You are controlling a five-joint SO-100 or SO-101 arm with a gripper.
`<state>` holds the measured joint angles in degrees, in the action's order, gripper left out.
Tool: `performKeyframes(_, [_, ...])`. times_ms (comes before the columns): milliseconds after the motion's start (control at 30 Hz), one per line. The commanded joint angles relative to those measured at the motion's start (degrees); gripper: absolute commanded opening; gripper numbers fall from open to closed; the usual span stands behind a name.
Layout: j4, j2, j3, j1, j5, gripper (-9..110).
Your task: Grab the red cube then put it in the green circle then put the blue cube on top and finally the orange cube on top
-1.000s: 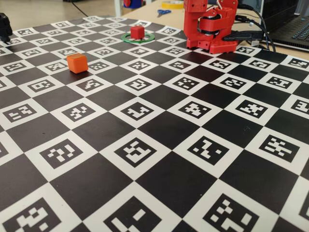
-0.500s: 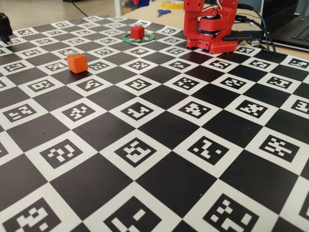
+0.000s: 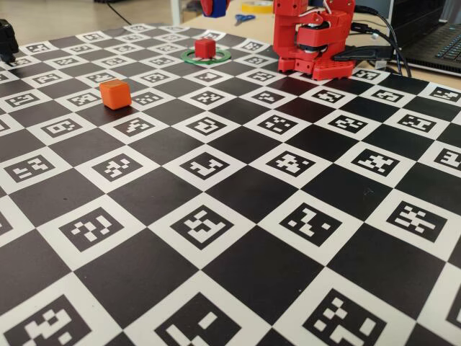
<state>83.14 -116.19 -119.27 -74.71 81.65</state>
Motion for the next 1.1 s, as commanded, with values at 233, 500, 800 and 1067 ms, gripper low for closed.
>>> performKeyframes(233, [-4.7, 2.5, 0.8, -1.0, 1.3, 6])
performKeyframes(500, [-6.5, 7.3, 2.3, -2.1, 2.5, 6])
performKeyframes(800, [-9.5, 10.2, 2.4, -2.9, 3.2, 6])
performKeyframes(1067, [-11.4, 12.8, 3.5, -2.9, 2.9, 6])
